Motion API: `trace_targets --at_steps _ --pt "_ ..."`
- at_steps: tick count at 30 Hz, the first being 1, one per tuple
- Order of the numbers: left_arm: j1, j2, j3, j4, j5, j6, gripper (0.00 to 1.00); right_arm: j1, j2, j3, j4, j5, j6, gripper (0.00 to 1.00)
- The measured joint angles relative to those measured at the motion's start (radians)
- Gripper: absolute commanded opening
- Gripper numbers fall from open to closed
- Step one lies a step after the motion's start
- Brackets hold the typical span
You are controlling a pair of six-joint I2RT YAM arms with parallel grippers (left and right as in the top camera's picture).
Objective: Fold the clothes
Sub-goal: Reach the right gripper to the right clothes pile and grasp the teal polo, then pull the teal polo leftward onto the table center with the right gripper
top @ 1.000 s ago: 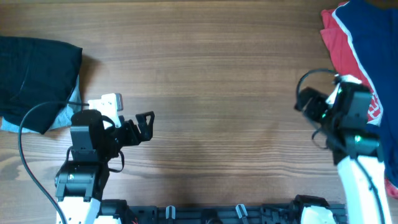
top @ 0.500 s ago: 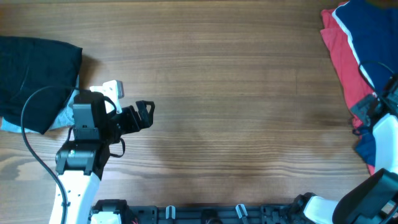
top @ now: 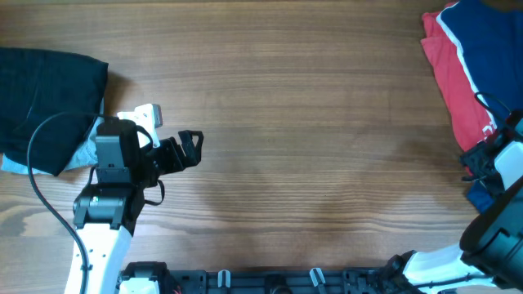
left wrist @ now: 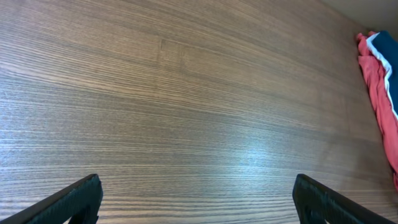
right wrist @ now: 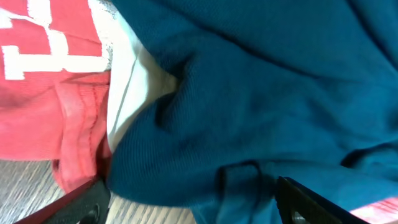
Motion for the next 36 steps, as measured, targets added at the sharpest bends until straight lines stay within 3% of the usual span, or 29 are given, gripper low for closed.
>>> trace_targets --at_steps 2,7,8,18,24,29,36 --pt "0.0 0.0 0.0 0.0 0.0 0.0 0.99 0.0 0.005 0.0 0.013 0.0 0.001 0.61" --pt "0.0 0.0 0.0 0.0 0.0 0.0 0.99 0.0 0.01 0.0 0.019 0.0 -0.005 0.09" --pt "0.0 0.0 0.0 0.0 0.0 0.0 0.99 0.0 0.01 0.0 0.019 0.0 -0.005 0.04" --pt "0.0 0.0 0.0 0.0 0.0 0.0 0.99 0.0 -0.026 0.025 -0.067 -0.016 -0.003 0.04" --pt "0.0 0.0 0.0 0.0 0.0 0.0 0.99 0.028 -0.293 0.148 -0.187 -0.175 -0.012 0.04" --pt "0.0 0.001 0.0 0.0 0.0 0.0 1.0 0.262 -0.55 0.183 -0.322 -0.334 -0.1 0.04" --pt "0.0 0.001 0.0 -0.022 0.0 0.0 1.0 0.738 -0.599 0.183 -0.436 -0.396 -0.135 0.04"
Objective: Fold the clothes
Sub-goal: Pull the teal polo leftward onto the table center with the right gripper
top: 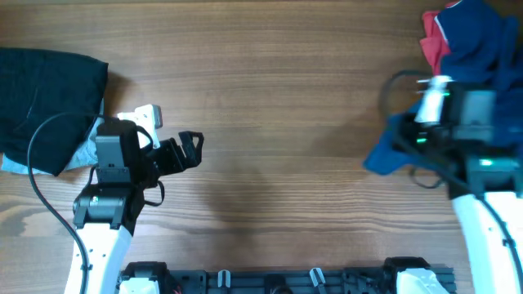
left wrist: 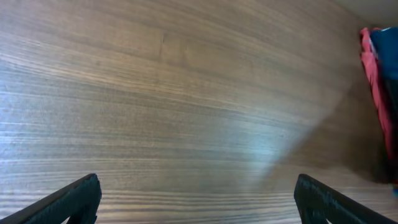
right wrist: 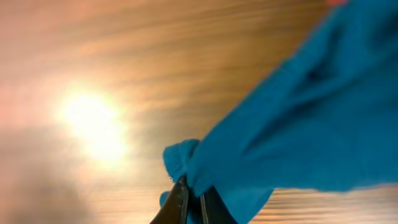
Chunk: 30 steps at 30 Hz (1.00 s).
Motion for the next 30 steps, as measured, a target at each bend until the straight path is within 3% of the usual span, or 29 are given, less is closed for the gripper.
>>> trace_targets --at_steps 7,12,15,17,18,23,26,30 --pt "0.0 0.0 0.0 -0.023 0.0 0.0 1.0 0.368 0.145 0.0 0.062 -0.006 0.021 0.04" --pt "0.0 0.0 0.0 -0.029 0.0 0.0 1.0 0.546 0.322 0.0 0.253 -0.005 0.062 0.06" --pt "0.0 0.0 0.0 -0.033 0.0 0.0 1.0 0.605 0.375 0.0 0.352 -0.006 0.074 0.45" --pt "0.0 0.0 0.0 -0.035 0.0 0.0 1.0 0.621 0.383 0.0 0.38 0.003 0.081 0.89" --pt "0.0 0.0 0.0 -0.035 0.0 0.0 1.0 0.621 0.382 0.0 0.376 0.024 0.101 1.0" --pt "0.0 0.0 0.0 -0.035 0.001 0.0 1.0 0.508 0.3 0.0 0.307 0.154 0.194 1.0" --pt "-0.026 0.0 0.0 -0.021 0.013 0.0 1.0 0.312 0.141 0.002 0.23 0.204 0.22 1.0" --pt "-0.142 0.023 0.001 0.018 0.027 -0.015 1.0 0.113 0.058 0.006 0.086 0.224 0.219 1.0"
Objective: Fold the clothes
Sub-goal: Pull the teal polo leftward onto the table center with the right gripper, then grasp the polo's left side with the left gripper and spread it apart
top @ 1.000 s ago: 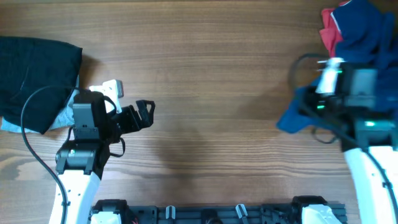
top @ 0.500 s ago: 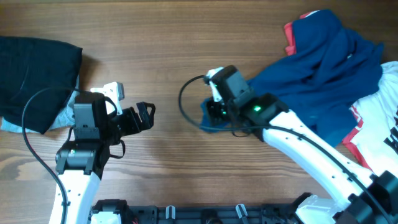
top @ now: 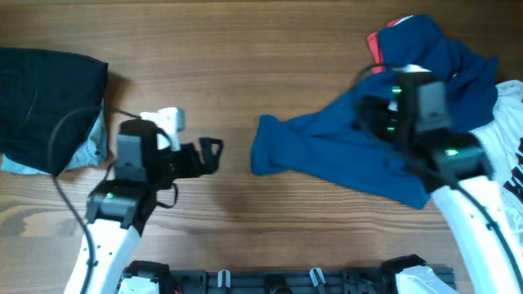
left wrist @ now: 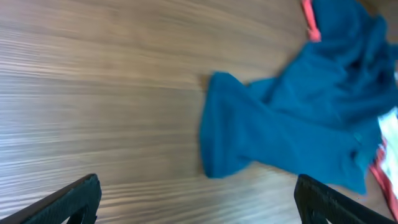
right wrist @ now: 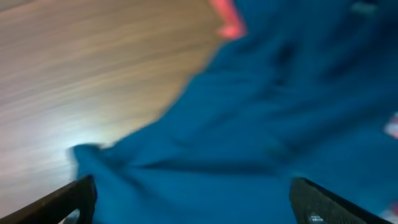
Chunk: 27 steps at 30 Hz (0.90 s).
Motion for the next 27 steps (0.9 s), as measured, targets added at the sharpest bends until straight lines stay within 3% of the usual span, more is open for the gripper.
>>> trace_targets --at_steps 4,9,19,27 --pt "-0.15 0.117 0.001 0.08 0.003 -0.082 1.0 -0.158 -0.001 -0.001 -0.116 0.008 -0.001 1.0" --pt "-0.307 0.304 0.004 0.233 0.006 -0.225 1.0 -0.247 -0.001 -0.001 -0.159 0.011 -0.001 1.0" --pt "-0.511 0.669 0.009 0.618 0.001 -0.612 1.0 -0.254 -0.001 0.0 -0.193 0.011 -0.003 1.0" --pt "-0.602 0.747 0.012 0.769 -0.101 -0.711 0.98 -0.254 -0.001 -0.001 -0.201 0.011 -0.003 1.0"
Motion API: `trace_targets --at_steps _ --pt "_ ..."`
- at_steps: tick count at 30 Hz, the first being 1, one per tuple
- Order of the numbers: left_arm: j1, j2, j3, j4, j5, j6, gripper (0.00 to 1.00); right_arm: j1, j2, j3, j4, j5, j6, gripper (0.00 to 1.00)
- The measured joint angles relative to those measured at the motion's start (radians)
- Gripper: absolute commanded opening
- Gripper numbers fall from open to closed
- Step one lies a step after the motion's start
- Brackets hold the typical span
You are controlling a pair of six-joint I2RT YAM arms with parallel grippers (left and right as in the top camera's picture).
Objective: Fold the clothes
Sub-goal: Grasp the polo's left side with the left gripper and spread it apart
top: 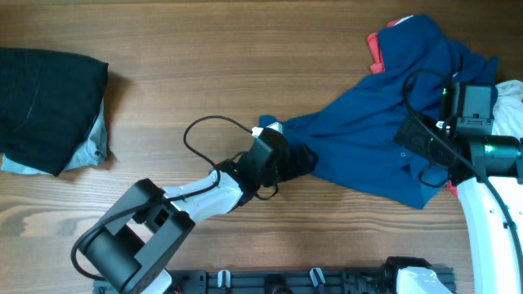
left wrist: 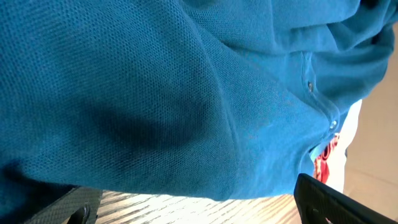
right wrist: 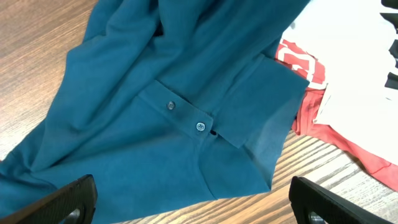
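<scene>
A blue polo shirt (top: pixel 376 139) lies crumpled across the right half of the table, its left end near the middle. My left gripper (top: pixel 301 162) reaches that left end and hovers open just over the fabric; in the left wrist view the blue shirt (left wrist: pixel 186 93) fills the frame between the spread fingers (left wrist: pixel 81 208). My right gripper (top: pixel 413 140) stands open above the shirt's right part. The right wrist view shows the button placket (right wrist: pixel 186 118) of the shirt, with nothing between the fingers (right wrist: pixel 68 199).
A folded black garment (top: pixel 49 102) lies at the far left over something pale blue. Red cloth (top: pixel 376 45) and a white garment (top: pixel 511 98) lie under and beside the shirt at the right; red cloth (right wrist: pixel 311 106) and the white garment (right wrist: pixel 354 43) also show in the right wrist view.
My left gripper was on bare table left of the shirt; now it is over the shirt's left end. My right gripper has moved right and back over the shirt. Both remain open.
First my right gripper was open over the blue shirt in the pile at the right edge, the left arm idle near the black garment. Then the right was shut on the shirt, nearer the middle. Then the shirt lay spread and released. Now the left gripper is at it.
</scene>
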Motion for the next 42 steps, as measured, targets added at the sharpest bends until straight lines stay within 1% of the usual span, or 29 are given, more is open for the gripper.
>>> trace_targets --at_steps 2,6,9,10,12,13,14,20,23,25,28,30,31,32,33,34,35,37,42 --pt "-0.021 0.0 0.0 0.003 -0.045 -0.014 0.93 0.0 0.0 0.0 -0.001 0.0 0.0 1.0" --pt "-0.058 0.003 0.0 0.003 -0.129 -0.03 0.76 0.0 0.0 0.0 -0.009 0.0 0.0 1.0" --pt "-0.081 0.025 0.0 0.033 -0.166 -0.035 0.57 0.0 0.0 0.0 -0.016 0.0 0.0 1.0" --pt "-0.087 0.037 0.0 0.046 -0.171 -0.04 0.48 0.0 0.0 0.0 -0.016 0.0 0.0 1.0" --pt "-0.093 0.06 0.0 0.072 -0.182 -0.042 0.28 0.0 0.0 0.0 -0.019 0.0 0.0 1.0" --pt "-0.094 0.067 0.001 0.077 -0.188 -0.042 0.06 0.0 0.0 0.0 -0.022 0.0 0.0 1.0" --pt "-0.093 0.075 0.001 0.075 -0.193 -0.039 0.04 0.0 0.0 0.0 -0.023 0.0 0.0 1.0" --pt "-0.089 0.082 0.001 0.068 -0.226 -0.032 0.04 0.0 0.0 0.0 -0.03 0.0 0.0 1.0" --pt "-0.06 0.022 0.002 -0.013 -0.225 0.023 0.04 0.0 0.0 0.0 -0.03 0.0 0.0 1.0" --pt "-0.018 -0.101 -0.002 -0.109 -0.223 0.07 0.04 0.0 0.0 0.0 -0.031 0.0 0.0 1.0" --pt "0.135 -0.46 0.01 -0.362 -0.289 0.164 0.04 0.0 0.0 0.0 -0.014 0.0 0.0 1.0" --pt "0.262 -0.624 0.012 -0.46 -0.344 0.202 0.04 0.0 0.0 0.0 0.005 0.0 0.0 1.0" --pt "0.325 -0.677 0.012 -0.489 -0.366 0.214 0.05 0.0 0.0 0.0 0.01 0.0 0.0 1.0" --pt "0.391 -0.718 0.012 -0.515 -0.375 0.224 0.26 0.0 0.0 0.0 0.016 0.0 0.0 1.0" --pt "0.457 -0.748 0.012 -0.539 -0.38 0.232 0.52 0.0 0.002 0.0 0.019 0.0 0.0 1.0" --pt "0.52 -0.765 0.012 -0.556 -0.374 0.242 0.73 0.0 0.005 0.0 0.022 0.0 0.0 1.0" --pt "0.553 -0.767 0.012 -0.564 -0.367 0.251 1.0 0.0 0.011 0.0 0.025 0.0 0.0 1.0" --pt "0.6 -0.748 0.012 -0.579 -0.326 0.254 1.0 0.0 0.035 0.0 0.033 0.0 0.0 1.0" --pt "0.603 -0.623 0.011 -0.6 -0.253 0.257 1.0 0.0 0.104 0.0 0.059 0.0 0.0 1.0"
